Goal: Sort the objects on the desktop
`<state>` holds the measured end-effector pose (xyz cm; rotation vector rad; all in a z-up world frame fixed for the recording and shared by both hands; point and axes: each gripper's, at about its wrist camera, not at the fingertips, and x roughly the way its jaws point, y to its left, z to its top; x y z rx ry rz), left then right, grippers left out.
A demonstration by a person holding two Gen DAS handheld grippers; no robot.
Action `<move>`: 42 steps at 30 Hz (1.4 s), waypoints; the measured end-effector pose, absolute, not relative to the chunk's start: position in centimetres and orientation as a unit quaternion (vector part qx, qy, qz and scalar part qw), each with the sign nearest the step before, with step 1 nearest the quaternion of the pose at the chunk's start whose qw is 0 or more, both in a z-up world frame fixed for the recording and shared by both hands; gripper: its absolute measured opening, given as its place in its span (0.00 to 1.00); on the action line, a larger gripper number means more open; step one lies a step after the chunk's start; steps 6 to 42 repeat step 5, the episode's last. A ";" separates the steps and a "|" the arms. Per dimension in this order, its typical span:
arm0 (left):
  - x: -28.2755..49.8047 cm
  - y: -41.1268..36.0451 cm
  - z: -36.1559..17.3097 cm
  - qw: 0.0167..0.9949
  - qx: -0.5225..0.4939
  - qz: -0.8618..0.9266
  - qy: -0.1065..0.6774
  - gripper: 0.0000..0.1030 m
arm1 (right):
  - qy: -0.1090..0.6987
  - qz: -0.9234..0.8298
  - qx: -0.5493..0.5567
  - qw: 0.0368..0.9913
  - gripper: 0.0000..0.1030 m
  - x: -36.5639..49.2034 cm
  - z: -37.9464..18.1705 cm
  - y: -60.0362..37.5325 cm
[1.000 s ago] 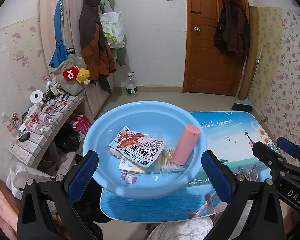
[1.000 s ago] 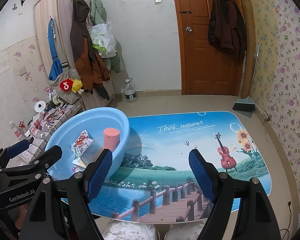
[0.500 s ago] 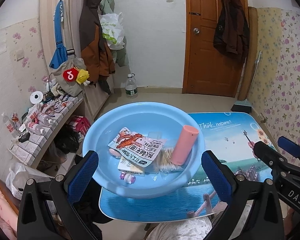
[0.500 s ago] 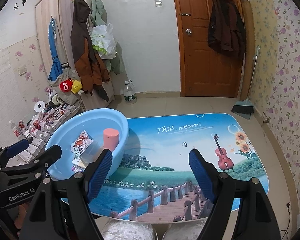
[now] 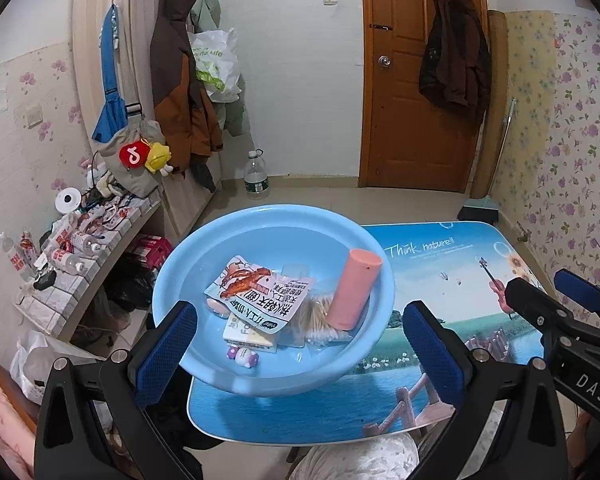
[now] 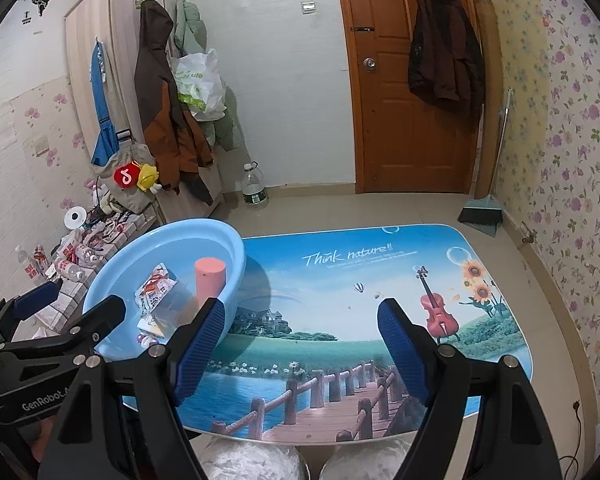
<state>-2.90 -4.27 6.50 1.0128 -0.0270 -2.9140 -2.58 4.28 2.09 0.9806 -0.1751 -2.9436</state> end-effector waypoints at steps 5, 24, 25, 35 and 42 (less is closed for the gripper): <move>-3.0 -4.2 6.5 0.030 0.329 -0.944 -0.008 1.00 | -0.058 -0.947 0.317 0.016 0.78 -2.6 2.0 4.5; -3.0 -4.2 6.5 0.030 0.329 -0.944 -0.008 1.00 | -0.058 -0.947 0.317 0.016 0.78 -2.6 2.0 4.5; -3.0 -4.2 6.5 0.030 0.329 -0.944 -0.008 1.00 | -0.058 -0.947 0.317 0.016 0.78 -2.6 2.0 4.5; -3.0 -4.2 6.5 0.030 0.329 -0.944 -0.008 1.00 | -0.058 -0.947 0.317 0.016 0.78 -2.6 2.0 4.5; -3.0 -4.2 6.5 0.030 0.329 -0.944 -0.008 1.00 | -0.058 -0.947 0.317 0.016 0.78 -2.6 2.0 4.5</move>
